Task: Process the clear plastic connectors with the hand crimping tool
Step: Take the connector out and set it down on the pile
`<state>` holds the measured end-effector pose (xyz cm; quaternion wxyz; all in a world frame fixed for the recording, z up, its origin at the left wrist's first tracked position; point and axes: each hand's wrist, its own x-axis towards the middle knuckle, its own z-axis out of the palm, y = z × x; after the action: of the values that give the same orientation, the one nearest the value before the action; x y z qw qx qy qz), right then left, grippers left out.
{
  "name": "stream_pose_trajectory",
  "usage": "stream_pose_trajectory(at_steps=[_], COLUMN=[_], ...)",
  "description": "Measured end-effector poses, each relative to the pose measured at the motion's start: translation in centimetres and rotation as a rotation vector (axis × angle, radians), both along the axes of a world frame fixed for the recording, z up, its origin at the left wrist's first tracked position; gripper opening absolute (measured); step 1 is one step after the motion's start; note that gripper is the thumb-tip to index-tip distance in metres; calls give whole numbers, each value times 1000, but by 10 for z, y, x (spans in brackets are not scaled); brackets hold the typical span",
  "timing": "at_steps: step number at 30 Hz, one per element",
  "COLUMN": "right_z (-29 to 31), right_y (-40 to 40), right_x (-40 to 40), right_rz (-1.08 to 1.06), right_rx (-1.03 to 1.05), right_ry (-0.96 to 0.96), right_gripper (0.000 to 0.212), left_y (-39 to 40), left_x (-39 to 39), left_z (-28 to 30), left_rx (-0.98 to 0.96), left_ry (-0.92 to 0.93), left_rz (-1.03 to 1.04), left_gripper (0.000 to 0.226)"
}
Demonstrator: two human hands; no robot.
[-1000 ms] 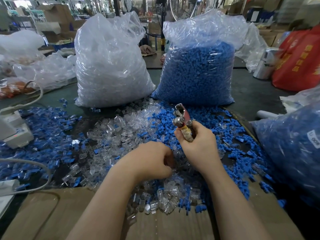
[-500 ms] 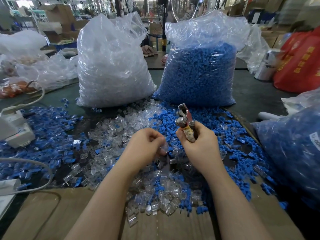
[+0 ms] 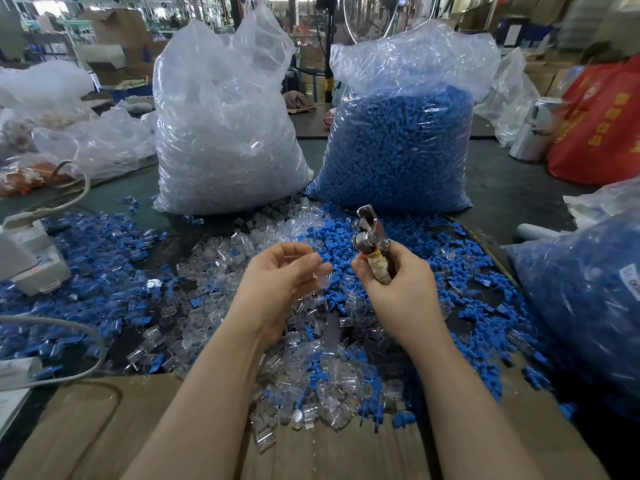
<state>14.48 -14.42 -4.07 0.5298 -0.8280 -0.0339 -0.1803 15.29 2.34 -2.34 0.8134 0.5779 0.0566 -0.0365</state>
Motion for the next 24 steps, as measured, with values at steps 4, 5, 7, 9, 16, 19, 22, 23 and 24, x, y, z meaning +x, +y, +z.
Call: stream_pose_trajectory(at_steps=[4,5,7,9,16,19,22,23,24], right_z=[0,0,2,3,5,7,7,7,7], right_y=[1,1,1,3,7,9,11,11,12], right_x=[-1,-1,-2,-2,-4,-4,-5,-5,-6], right_rz=[2,5,23,55,141,154,161,157,151], right_rx=[11,20,54,93,189,208,224,221,218], right_ry=[-12,-19,-31,-45,-103,-129,-134,-133,-133], right_gripper=[9,9,9,10,19,20,17,16,16], left_y=[-3,-4,-6,-8,-14,-18,-21,-22,-23], left_x=[-3,-3,-5,-6,-7,-9,-10,-11,-12], left_z=[-1,-1,0,0,-2,-1,-2,-2,-2], left_rx=[244,298,388,453,611,659,684,685,674], left_ry=[-130,-159,-220,-264,-335,-378,-376,-375,-378], left_rz=[61,80,109,125,249,280,296,296,292], left_gripper=[25,27,26,22,20,22,23,23,23])
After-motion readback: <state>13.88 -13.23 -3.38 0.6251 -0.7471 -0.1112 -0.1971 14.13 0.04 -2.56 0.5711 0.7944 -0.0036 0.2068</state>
